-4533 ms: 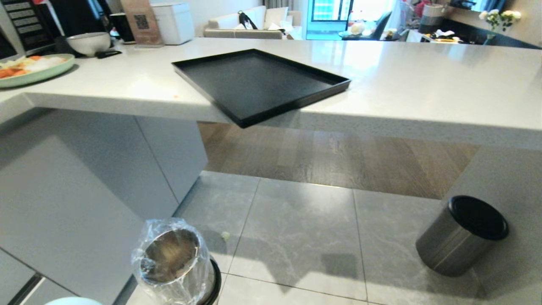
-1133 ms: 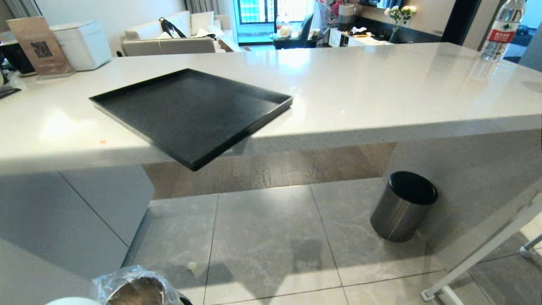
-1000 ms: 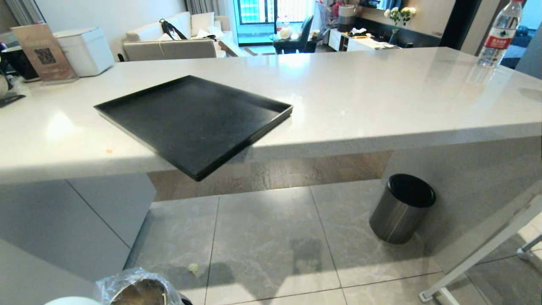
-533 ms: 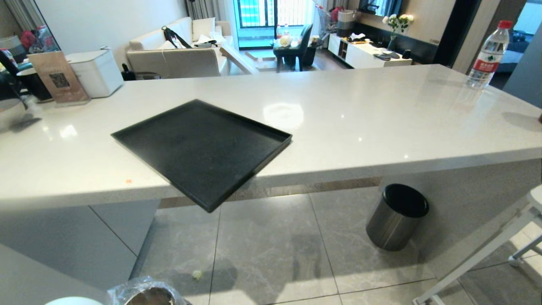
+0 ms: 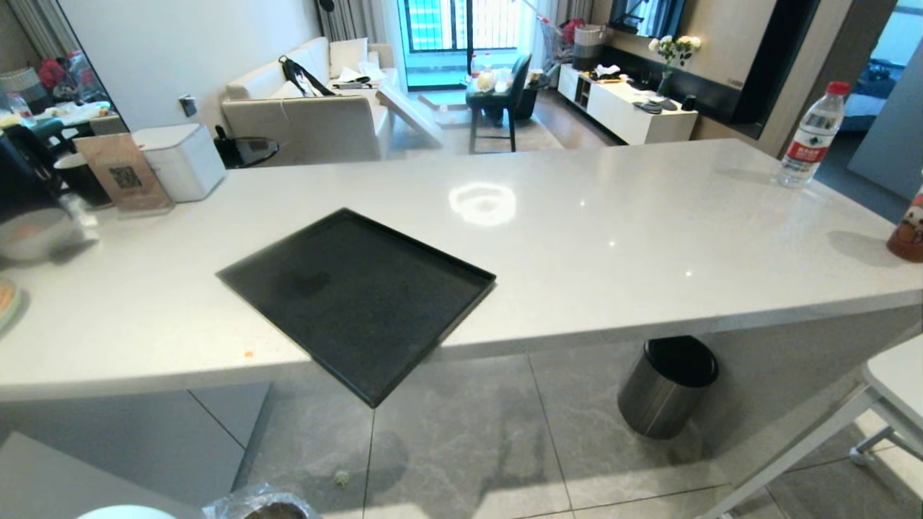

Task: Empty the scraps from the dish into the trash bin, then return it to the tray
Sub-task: Put the bowl back to the table

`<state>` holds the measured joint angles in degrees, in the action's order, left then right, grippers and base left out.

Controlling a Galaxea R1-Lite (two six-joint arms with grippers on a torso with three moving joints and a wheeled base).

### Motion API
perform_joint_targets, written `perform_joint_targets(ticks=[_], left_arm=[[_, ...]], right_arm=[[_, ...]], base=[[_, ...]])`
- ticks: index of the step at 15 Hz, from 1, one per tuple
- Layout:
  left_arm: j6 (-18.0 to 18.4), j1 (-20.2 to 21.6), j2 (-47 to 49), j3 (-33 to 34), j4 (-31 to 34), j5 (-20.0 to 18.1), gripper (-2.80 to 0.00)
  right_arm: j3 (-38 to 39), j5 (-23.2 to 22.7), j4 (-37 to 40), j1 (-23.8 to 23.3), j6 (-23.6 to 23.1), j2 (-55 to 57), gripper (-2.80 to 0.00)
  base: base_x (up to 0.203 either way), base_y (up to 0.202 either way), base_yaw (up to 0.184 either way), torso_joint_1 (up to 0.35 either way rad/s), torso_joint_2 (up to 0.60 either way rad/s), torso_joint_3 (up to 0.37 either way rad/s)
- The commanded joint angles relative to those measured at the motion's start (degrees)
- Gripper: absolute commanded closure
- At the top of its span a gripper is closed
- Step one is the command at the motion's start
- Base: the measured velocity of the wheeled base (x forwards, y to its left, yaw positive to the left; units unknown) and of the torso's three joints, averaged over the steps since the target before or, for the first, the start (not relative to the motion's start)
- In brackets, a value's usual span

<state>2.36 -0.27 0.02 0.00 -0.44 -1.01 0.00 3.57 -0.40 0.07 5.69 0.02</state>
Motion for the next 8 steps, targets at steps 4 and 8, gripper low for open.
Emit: perform_joint_targets(ticks=[4,8], left_arm=[[0.0,0.0,0.0,0.0,0.0,0.0,0.00],[0.0,0.0,0.1,0.0,0.0,0.0,0.00]], right_arm=[[0.0,0.0,0.0,0.0,0.1,0.0,0.00],[0.0,0.0,0.0,0.0,0.1,0.0,0.00]], base=[[0.000,0.000,0.000,0.193,-0.56,-0.361],[0.000,0.000,0.000,0.230,-0.61,-0.377]])
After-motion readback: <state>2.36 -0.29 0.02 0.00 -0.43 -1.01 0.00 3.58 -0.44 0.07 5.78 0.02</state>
